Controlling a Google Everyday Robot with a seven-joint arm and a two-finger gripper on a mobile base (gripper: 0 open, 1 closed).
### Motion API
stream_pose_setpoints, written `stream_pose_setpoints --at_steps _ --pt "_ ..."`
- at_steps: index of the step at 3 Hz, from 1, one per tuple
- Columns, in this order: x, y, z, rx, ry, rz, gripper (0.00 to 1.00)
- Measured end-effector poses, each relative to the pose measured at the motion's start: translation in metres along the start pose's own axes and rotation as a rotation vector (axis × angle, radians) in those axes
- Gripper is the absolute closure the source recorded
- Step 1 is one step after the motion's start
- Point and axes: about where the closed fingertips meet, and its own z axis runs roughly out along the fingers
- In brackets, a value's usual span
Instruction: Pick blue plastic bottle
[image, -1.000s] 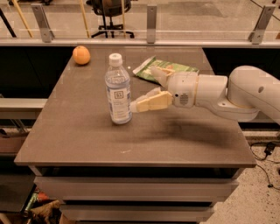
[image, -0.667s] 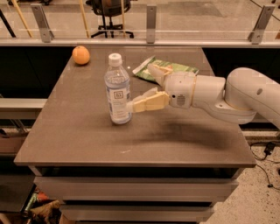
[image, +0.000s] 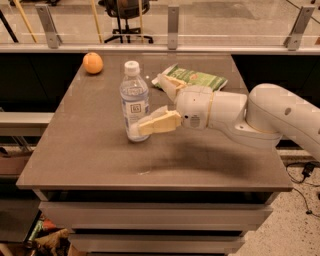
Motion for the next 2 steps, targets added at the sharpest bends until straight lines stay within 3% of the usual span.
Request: stream_pose_setpoints --at_steps 2 --pt "-0.001 0.014 0.025 -0.004 -0.003 -0.017 0.03"
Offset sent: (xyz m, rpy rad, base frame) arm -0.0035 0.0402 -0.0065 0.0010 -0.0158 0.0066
